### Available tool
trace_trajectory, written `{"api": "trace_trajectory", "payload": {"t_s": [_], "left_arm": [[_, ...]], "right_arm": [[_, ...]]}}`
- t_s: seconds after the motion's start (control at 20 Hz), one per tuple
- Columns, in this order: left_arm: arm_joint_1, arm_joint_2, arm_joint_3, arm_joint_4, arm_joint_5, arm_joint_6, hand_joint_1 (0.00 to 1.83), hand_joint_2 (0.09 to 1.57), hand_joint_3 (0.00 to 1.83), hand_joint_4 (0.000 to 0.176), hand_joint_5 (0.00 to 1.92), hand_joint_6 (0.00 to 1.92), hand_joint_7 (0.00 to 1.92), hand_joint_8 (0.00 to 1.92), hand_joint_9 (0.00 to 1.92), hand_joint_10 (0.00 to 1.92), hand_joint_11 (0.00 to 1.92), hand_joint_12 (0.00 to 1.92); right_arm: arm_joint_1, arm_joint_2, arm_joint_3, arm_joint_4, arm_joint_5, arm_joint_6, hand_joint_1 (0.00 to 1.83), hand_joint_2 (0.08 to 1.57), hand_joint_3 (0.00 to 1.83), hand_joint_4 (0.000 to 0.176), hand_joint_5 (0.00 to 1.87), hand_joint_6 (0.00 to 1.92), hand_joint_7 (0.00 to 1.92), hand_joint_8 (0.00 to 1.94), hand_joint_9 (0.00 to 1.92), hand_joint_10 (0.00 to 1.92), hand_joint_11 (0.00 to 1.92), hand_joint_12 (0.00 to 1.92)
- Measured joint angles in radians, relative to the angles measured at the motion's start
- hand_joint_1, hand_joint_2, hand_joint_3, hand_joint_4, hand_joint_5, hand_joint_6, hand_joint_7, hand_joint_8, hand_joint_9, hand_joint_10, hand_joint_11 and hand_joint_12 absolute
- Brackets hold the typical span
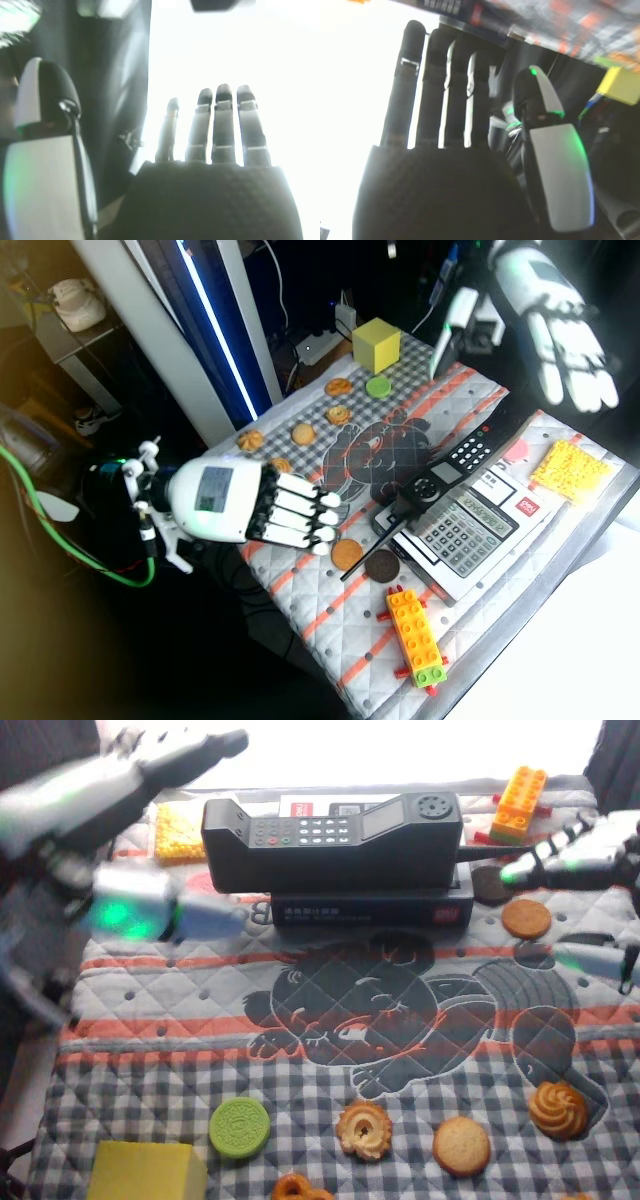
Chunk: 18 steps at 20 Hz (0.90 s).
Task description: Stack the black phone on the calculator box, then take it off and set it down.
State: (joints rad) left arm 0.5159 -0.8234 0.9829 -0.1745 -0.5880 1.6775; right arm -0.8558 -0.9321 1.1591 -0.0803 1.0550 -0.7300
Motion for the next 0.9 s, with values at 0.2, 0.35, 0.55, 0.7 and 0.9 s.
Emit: {"api": "trace_trajectory", "payload": {"t_s": [0.2, 0.35, 0.55, 0.7, 0.9], "left_arm": [[0.169, 0.074, -0.109, -0.057, -0.220, -0.038, 0.71, 0.83, 0.00, 0.122, 0.02, 0.01, 0.00, 0.00, 0.00, 0.00, 0.00, 0.00], [0.261, 0.091, -0.153, -0.104, -0.373, -0.045, 0.85, 0.93, 0.01, 0.132, 0.06, 0.01, 0.08, 0.01, 0.02, 0.00, 0.00, 0.00], [0.347, 0.097, -0.191, -0.159, -0.481, -0.046, 0.90, 0.93, 0.00, 0.148, 0.05, 0.00, 0.08, 0.00, 0.03, 0.01, 0.00, 0.00], [0.363, 0.097, -0.193, -0.163, -0.489, -0.074, 0.91, 0.95, 0.01, 0.148, 0.05, 0.00, 0.07, 0.00, 0.04, 0.01, 0.00, 0.00], [0.384, 0.077, -0.148, -0.169, -0.497, -0.204, 0.91, 0.97, 0.01, 0.176, 0.04, 0.00, 0.08, 0.01, 0.01, 0.00, 0.00, 0.00]], "right_arm": [[0.060, -0.010, -0.004, 0.000, 0.042, -0.001, 0.60, 1.24, 0.00, 0.066, 0.53, 0.00, 0.60, 0.00, 0.59, 0.00, 0.50, 0.18], [0.110, -0.045, 0.023, -0.006, 0.054, 0.000, 0.56, 1.18, 0.00, 0.076, 0.42, 0.00, 0.42, 0.00, 0.46, 0.00, 0.42, 0.16], [0.223, -0.108, 0.081, -0.016, 0.000, -0.001, 0.58, 1.03, 0.00, 0.109, 0.31, 0.00, 0.36, 0.00, 0.40, 0.00, 0.39, 0.19], [0.284, -0.158, 0.128, -0.027, -0.082, -0.001, 0.60, 0.94, 0.00, 0.172, 0.18, 0.00, 0.24, 0.00, 0.24, 0.00, 0.05, 0.73], [0.368, -0.225, 0.200, -0.058, -0.217, -0.001, 0.60, 0.89, 0.00, 0.174, 0.17, 0.00, 0.24, 0.00, 0.33, 0.01, 0.01, 1.21]]}}
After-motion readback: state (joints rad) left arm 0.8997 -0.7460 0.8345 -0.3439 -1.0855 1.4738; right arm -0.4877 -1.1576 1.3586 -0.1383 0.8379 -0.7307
